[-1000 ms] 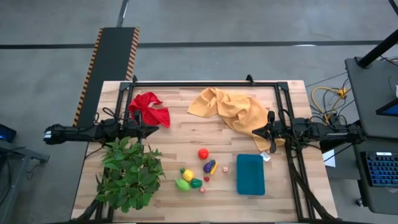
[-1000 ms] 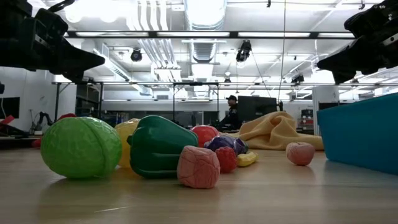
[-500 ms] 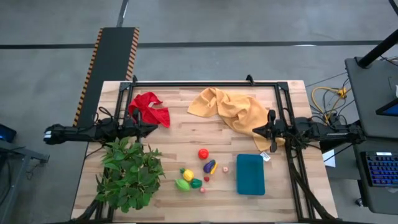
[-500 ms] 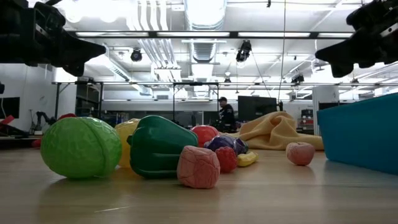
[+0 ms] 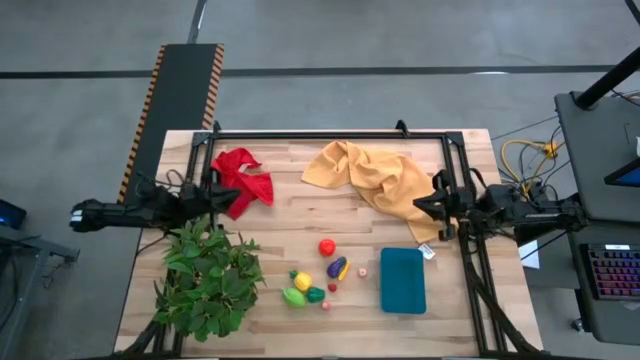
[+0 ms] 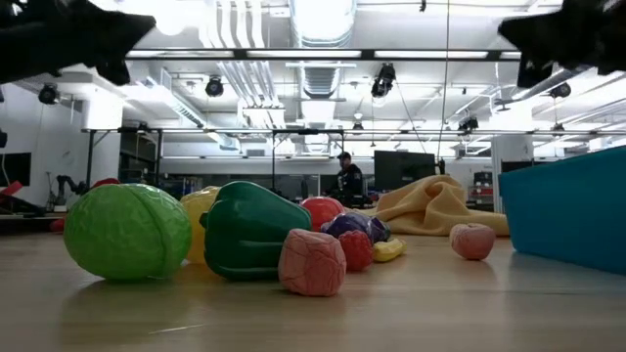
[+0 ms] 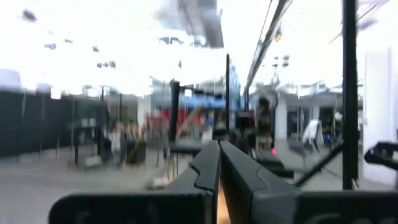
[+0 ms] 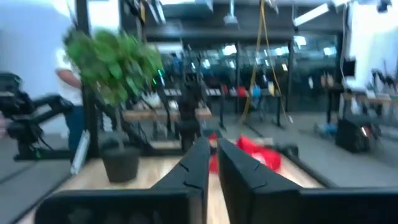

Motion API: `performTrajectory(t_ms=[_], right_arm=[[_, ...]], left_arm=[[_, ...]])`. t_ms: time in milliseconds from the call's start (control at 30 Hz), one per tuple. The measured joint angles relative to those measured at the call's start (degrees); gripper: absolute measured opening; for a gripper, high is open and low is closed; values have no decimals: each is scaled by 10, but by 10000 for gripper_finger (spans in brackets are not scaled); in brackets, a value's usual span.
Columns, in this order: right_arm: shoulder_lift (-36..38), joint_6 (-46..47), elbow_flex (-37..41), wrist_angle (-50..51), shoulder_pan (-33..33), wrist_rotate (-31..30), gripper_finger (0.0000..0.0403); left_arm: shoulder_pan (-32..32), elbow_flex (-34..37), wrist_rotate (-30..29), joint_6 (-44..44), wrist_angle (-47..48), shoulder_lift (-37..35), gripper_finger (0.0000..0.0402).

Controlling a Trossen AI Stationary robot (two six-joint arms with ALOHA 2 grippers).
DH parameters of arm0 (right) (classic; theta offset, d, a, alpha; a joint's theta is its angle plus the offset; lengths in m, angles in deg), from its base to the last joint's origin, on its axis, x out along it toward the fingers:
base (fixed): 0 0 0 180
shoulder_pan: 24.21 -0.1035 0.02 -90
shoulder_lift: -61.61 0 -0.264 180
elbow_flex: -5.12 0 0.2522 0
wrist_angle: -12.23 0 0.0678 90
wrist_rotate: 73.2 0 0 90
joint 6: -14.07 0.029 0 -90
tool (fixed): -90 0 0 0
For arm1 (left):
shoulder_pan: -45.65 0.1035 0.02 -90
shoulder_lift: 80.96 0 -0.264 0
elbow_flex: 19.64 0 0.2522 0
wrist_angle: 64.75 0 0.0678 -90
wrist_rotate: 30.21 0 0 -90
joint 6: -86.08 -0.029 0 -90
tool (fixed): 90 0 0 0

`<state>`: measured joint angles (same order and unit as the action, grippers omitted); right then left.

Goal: Pick and placing Produce into tupperware
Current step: Put the top pink peach into the blue bin

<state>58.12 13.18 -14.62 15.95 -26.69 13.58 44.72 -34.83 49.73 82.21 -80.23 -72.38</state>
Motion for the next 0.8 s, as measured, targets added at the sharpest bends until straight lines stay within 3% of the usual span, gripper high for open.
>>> performTrajectory(t_ms=[133, 433, 633, 800], right_arm=[[-3, 0, 0, -35, 0, 23, 76], [-87, 11, -37, -70, 0, 22, 187], [-234, -20, -146, -39, 0, 48, 205], [-357, -78, -276, 99, 0, 47, 203]], left_arm=[[0, -1, 12, -25, -40, 18, 24], [0, -45, 12, -25, -82, 121, 161], [0, -79, 14, -26, -140, 187, 194], [0, -97, 14, -30, -141, 221, 196]])
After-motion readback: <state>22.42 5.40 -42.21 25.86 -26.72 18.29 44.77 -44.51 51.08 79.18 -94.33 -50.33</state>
